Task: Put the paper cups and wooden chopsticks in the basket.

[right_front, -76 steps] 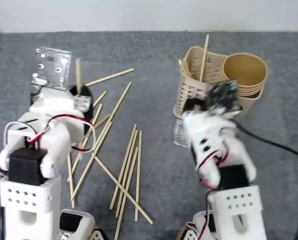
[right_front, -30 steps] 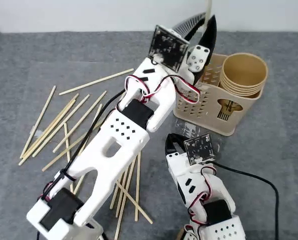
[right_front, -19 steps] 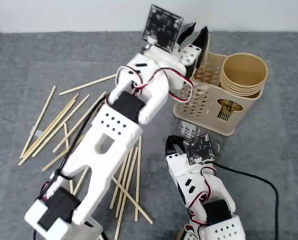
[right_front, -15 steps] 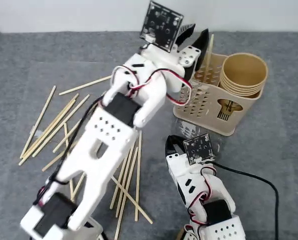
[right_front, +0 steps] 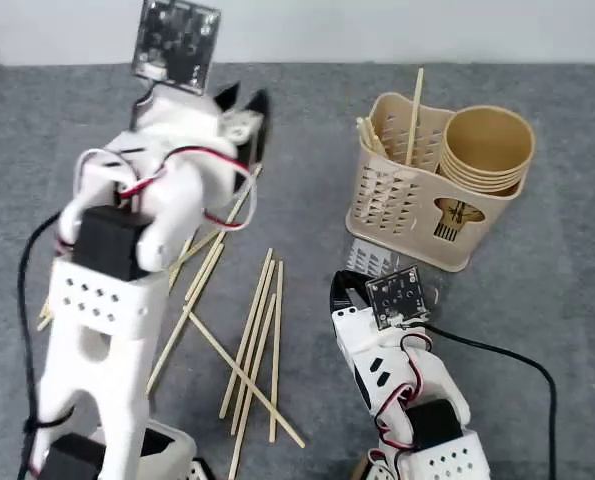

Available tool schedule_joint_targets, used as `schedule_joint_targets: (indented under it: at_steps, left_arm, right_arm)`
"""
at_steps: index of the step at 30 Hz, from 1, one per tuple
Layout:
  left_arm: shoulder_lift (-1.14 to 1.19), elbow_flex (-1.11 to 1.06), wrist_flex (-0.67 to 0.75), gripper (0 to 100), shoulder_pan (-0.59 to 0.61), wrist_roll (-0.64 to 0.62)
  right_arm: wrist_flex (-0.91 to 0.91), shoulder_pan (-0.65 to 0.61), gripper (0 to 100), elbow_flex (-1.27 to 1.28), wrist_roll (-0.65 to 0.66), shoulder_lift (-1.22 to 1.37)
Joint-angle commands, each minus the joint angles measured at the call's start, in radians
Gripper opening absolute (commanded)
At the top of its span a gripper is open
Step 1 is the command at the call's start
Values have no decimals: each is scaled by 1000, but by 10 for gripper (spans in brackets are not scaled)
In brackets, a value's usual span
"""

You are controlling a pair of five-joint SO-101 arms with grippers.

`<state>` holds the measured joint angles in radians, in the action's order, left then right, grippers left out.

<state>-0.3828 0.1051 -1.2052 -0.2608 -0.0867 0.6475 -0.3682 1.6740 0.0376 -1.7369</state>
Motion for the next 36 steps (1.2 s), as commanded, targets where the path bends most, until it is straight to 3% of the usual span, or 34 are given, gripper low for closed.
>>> schedule_joint_targets:
  at_steps: [1, 5, 12, 16, 26, 36]
  left_arm:
    - [-51, 45, -118, 94, 66, 34]
    - [-49, 45, -226, 94, 155, 77]
    - [-51, 44, -442, 94, 281, 183]
    - [-51, 35, -471, 93, 367, 187]
    - [-52, -272, -299, 93, 517, 187]
    - [-52, -547, -103, 72, 621, 180]
  right_arm:
    - [5, 1, 9, 12, -9, -38]
    - [19, 2, 9, -11, -57, -30]
    - [246, 2, 9, -245, -112, -28]
    - [294, -4, 8, -336, -109, -18]
    - [328, -8, 9, -562, -114, 398]
    - [329, -182, 10, -753, -118, 937]
